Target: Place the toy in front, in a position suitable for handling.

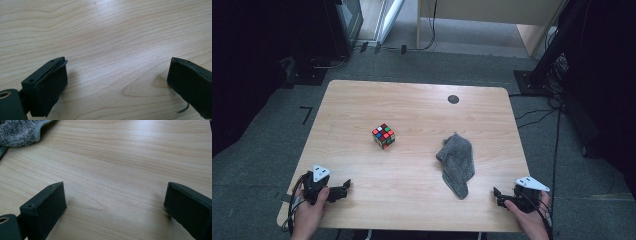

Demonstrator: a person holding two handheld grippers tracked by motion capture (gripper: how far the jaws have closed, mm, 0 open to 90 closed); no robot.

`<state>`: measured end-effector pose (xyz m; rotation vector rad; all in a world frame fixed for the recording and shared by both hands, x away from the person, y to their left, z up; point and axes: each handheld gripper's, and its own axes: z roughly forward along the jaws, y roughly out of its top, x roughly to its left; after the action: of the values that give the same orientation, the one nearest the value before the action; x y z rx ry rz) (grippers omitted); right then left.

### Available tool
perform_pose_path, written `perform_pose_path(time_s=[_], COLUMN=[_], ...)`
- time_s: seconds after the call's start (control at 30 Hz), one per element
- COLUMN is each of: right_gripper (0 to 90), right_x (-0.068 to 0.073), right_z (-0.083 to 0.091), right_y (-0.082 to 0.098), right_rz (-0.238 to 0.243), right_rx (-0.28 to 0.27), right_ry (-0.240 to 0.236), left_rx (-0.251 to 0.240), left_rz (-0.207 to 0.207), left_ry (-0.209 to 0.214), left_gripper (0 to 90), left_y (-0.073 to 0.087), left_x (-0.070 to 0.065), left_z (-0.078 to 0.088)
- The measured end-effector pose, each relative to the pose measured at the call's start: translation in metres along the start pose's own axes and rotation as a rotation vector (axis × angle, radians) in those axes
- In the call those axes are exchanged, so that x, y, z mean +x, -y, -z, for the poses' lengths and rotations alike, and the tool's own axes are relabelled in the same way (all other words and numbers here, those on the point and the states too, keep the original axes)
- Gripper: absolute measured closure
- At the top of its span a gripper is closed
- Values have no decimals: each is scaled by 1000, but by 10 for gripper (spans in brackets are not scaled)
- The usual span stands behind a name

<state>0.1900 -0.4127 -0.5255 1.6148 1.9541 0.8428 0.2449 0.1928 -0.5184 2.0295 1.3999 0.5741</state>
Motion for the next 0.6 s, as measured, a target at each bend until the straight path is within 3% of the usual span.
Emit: perform_pose_path(time_s=[0.2, 0.37, 0.6], right_gripper=[68, 65, 70], right_x=[3, 8, 29], right_z=[2, 3, 11], right_y=[-3, -8, -33], right_rz=[-11, -34, -3], right_rx=[16, -5, -67], right_ry=[8, -24, -64], left_rx=[4, 6, -18], left_rz=[-4, 12, 39], left_ry=[8, 3, 65], left_gripper=[15, 16, 16], left_y=[-1, -3, -9], left_x=[1, 2, 3], left_z=[-1, -1, -1])
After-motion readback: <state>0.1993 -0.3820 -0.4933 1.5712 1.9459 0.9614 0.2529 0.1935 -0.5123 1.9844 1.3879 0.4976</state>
